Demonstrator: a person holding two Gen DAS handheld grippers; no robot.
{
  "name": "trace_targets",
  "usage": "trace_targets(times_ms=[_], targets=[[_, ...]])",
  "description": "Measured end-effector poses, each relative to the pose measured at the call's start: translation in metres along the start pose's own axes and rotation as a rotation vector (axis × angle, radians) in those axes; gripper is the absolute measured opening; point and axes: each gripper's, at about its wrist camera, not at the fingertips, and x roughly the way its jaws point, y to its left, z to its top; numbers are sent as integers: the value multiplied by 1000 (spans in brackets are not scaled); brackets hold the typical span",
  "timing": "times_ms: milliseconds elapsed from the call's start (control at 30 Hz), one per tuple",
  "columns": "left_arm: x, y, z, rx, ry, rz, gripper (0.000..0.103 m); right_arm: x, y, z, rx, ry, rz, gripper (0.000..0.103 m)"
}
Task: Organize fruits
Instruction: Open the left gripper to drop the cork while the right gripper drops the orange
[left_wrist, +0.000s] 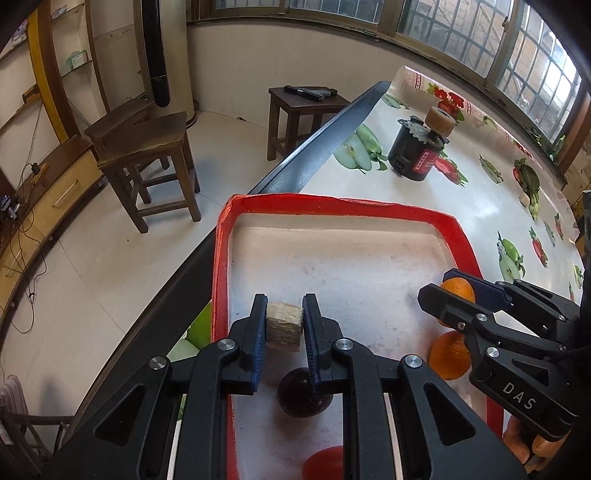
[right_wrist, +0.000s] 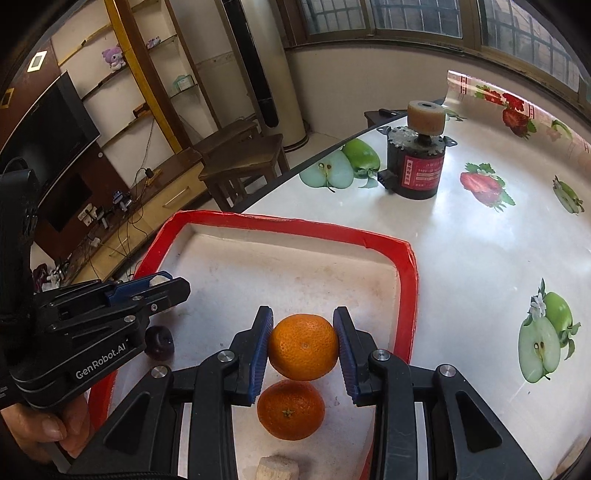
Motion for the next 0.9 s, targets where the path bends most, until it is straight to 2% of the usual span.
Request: trace_targets(times_ms=[300, 400, 433, 500, 533, 567, 667, 900], targets=[[2, -2, 2, 5, 26, 11, 18, 9, 0, -2, -1, 27, -8, 37], [-3, -2, 3, -3, 17, 16, 27, 5, -1, -3, 3, 21, 1, 42], [-6, -1, 2, -10, 13, 1, 28, 3, -2, -4, 5, 15, 4, 48], [-14, 1, 0, -25, -5, -11, 29, -5, -2, -5, 9, -4, 9, 51], [-19, 1, -1, -28, -19, -6, 33, -10, -2, -6, 7, -14, 11, 51], [-25, 2, -2, -33, -37, -3, 43, -16, -2, -7, 6, -24, 11, 51], [-41, 4, -8, -65, -88, -51, 57, -37, -3, -13, 3, -59, 8, 51], [-69, -5, -19, -79, -140, -91, 57, -91, -24, -39, 56, -125, 5, 52]])
